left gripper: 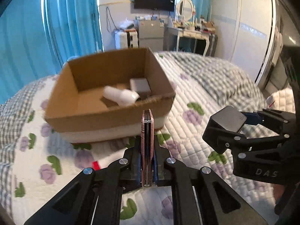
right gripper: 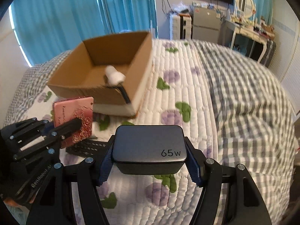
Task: Organize rigid objects
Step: 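Carry the card case and black charger over the box and lower them in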
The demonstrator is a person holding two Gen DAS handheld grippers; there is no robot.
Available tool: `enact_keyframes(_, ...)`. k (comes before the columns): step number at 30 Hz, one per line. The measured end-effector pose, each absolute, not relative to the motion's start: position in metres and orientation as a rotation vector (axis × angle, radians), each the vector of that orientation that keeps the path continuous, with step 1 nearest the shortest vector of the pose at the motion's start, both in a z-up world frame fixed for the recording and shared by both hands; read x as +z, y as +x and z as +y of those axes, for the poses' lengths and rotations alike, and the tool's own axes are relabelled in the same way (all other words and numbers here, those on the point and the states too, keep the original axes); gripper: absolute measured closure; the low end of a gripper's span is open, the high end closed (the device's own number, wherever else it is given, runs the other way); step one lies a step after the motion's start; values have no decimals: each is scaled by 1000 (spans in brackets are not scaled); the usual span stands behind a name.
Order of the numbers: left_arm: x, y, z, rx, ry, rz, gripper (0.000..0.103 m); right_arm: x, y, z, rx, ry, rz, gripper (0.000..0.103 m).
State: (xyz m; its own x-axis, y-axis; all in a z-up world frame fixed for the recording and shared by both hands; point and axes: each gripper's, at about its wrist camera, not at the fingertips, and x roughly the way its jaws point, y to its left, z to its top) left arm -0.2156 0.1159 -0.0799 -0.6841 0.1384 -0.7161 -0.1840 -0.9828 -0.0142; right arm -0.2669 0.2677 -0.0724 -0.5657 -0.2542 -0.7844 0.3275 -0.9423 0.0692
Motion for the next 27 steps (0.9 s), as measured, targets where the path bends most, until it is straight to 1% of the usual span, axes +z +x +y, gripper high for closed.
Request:
enact_keyframes(4, -37, -194, 91, 2760, -1088, 35, 93, -35, -253, 255, -2549, 1155, 171, 37)
enact_keyframes(8, -2, -190, 82, 2822, -1037, 88, 93, 5, -245, 237, -2570, 1058, 228, 37)
enact_keyframes(13, 30, -197, 65, 2872, -974, 98, 93, 41, -249, 214, -2573, 952, 233, 37)
enact_keyframes(16, 40, -209, 52, 2902, -957, 96, 93, 53, -263, 197, -2566, 904, 235, 37)
enact_keyframes(20, 33, -245, 39, 2933, -983, 116, 93, 52, -294, 176, -2561, 888, 243, 37)
enact_keyframes(24, 6, -293, 26, 2916, -1067, 87, 93, 37, -322, 160, -2576, 881, 285, 37)
enact_keyframes(27, -23, -325, 20, 2902, -1123, 74, 93, 19, -350, 151, -2558, 908, 279, 37)
